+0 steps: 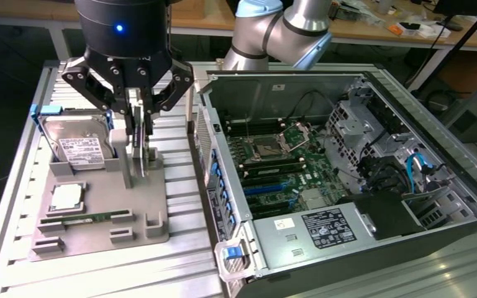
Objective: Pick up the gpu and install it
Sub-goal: 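Pick up the gpu and move the gpu toward the slot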
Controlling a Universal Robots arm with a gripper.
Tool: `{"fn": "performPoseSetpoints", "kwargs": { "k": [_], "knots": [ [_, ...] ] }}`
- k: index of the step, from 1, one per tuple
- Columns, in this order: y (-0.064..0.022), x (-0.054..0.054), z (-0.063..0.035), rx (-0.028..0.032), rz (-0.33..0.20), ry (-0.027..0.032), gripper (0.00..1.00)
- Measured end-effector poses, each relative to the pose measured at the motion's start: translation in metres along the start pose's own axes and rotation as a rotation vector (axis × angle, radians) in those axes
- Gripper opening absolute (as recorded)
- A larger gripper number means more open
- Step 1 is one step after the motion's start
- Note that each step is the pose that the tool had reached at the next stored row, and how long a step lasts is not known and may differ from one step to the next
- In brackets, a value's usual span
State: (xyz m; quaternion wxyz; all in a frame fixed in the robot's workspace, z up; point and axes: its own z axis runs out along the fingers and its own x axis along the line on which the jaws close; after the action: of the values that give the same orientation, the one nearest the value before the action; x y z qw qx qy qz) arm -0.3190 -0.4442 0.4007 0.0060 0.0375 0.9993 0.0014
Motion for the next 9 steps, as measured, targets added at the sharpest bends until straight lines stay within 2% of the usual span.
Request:
{"fn": "performPoseSetpoints", "kwargs": {
  "k": [9],
  "knots": [
    [0.0,-0.0002,-0.0074,0.0006,0.0,0.0067,0.27]
  ]
}}
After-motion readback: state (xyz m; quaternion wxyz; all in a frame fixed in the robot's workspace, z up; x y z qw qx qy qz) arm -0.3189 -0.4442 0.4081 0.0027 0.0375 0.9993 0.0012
